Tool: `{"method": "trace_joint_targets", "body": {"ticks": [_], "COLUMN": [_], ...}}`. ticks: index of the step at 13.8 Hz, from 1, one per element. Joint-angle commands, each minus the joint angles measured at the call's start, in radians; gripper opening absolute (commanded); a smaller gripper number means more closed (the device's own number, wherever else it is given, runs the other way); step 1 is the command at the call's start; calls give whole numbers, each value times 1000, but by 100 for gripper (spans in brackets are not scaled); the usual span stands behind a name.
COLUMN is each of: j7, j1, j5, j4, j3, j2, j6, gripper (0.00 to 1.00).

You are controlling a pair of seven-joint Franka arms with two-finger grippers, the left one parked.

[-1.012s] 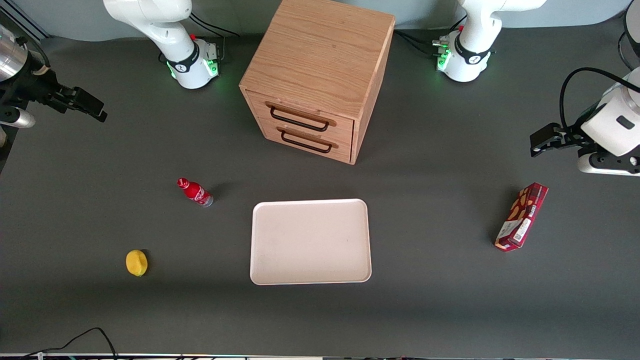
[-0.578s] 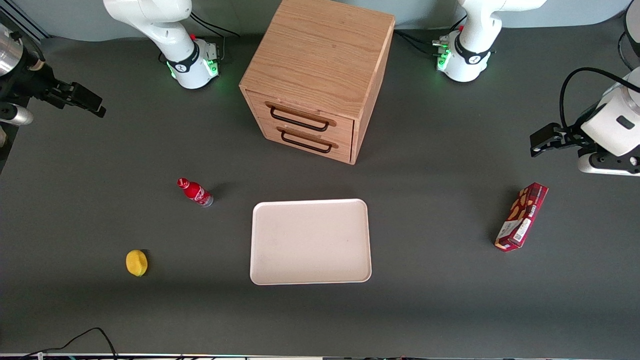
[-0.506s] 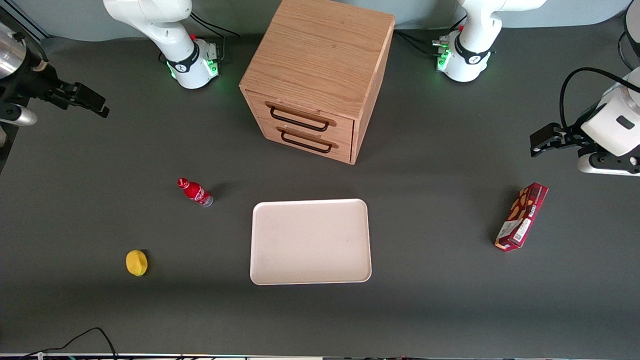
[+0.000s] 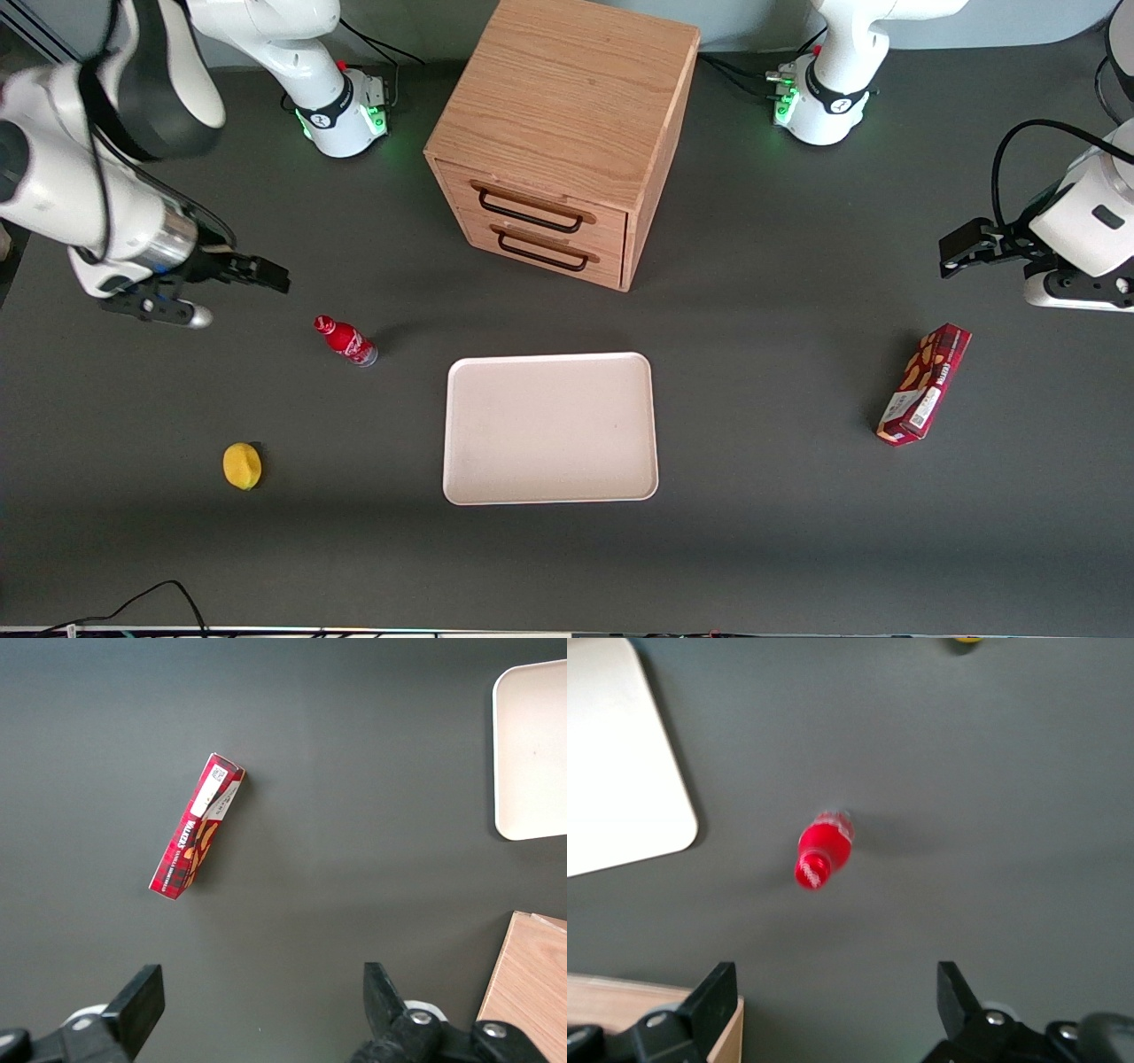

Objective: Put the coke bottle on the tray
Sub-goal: 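Lower the right gripper over the bottle and close it around the bottle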

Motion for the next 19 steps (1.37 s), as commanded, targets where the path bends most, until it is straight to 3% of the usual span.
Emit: {"method": "trace_joint_targets", "body": {"ticks": [1, 5, 11, 12, 13, 14, 15, 19], "j7": [-8, 11, 103, 103, 103, 103, 103, 103], "j1": [3, 11, 35, 35, 34, 34, 34, 37], "j5": [18, 16, -38, -51, -77, -85, -85, -85], "j4": [-75, -106, -150, -158, -167, -172, -173, -167], "j3": [1, 1, 14, 14, 14, 17, 17, 30], "j2": [45, 128, 165, 160, 154, 151, 152, 149], "j6": [152, 296, 382, 382, 382, 382, 382, 378], "gripper": [100, 100, 100, 87, 62, 23, 0, 0]}}
